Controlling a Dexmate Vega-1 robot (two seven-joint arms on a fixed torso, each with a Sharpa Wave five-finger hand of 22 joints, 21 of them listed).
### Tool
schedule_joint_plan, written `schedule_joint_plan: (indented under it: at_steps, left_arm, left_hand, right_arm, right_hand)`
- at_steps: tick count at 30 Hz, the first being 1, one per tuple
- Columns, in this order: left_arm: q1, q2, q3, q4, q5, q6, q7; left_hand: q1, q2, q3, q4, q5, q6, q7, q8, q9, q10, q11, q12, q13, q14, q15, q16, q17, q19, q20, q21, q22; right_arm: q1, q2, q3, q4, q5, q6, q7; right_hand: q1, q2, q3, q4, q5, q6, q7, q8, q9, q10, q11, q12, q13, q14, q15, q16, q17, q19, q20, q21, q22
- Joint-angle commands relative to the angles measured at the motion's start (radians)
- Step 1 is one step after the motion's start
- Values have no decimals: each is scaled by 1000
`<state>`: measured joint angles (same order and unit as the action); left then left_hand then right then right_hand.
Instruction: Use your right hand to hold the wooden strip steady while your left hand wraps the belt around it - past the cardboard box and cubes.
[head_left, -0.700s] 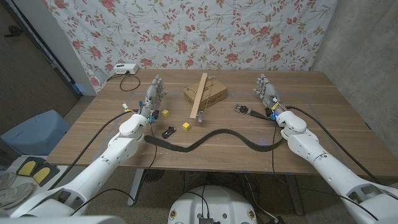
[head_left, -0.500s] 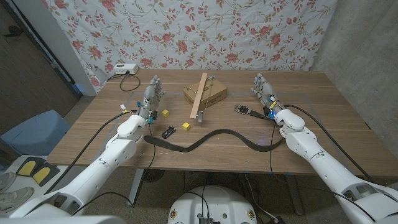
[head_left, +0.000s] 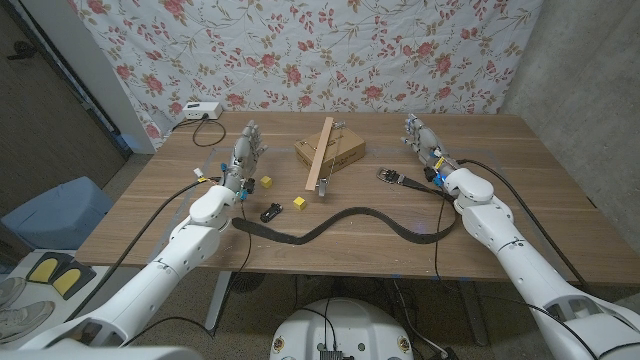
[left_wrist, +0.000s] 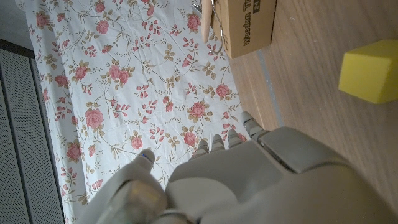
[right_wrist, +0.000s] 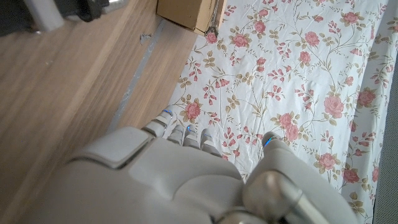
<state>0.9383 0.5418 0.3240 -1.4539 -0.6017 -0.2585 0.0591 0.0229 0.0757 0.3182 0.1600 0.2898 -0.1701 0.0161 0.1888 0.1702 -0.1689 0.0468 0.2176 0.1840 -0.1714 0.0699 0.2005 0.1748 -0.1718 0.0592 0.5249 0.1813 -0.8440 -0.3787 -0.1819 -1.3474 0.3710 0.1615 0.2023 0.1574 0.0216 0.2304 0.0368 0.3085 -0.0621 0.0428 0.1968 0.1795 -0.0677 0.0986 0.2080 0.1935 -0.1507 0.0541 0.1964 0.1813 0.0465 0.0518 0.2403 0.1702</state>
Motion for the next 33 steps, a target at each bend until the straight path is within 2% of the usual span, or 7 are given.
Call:
schedule_joint_plan:
  at_steps: [1,3,18,33]
  left_arm:
    - [10,-1,18,-55,29,28,33]
    - [10,-1,21,-63,33,33,39]
    - [16,13,35,-102,57,59,68]
    - [4,27,47,-108,71,70,67]
  left_hand:
    - [14,43,0,-7,7,-183,-6,6,4,-181,16,11,3,-154,14,9,5,-74,13,7,3]
    - [15,42,-1,-8,8,-176,-9,7,4,-172,10,13,3,-144,16,10,5,-67,15,7,3]
    - [26,34,-2,-17,9,-143,-24,10,4,-130,21,23,5,-106,20,12,5,-37,24,8,1]
    - [41,22,-2,-32,8,-138,-26,6,5,-124,19,20,6,-101,21,4,4,-31,26,1,0]
  right_arm:
    - [-35,2,64,-40,-72,-12,56]
    - [-38,1,69,-43,-78,-5,63]
    - [-41,-1,75,-40,-114,39,87]
    - [-71,-20,62,-103,-188,68,46]
  right_hand:
    - [13,0,6,-14,7,8,3,7,5,11,2,5,2,8,10,8,3,13,-2,-2,5]
    - [17,1,7,-16,7,9,3,7,5,13,1,5,2,9,11,8,3,14,-2,-2,5]
    - [35,4,13,-30,5,14,3,7,5,25,4,7,2,18,12,8,4,24,-1,-4,5]
    - [49,5,16,-42,3,22,3,7,6,36,4,9,2,26,9,8,4,32,-4,-6,5]
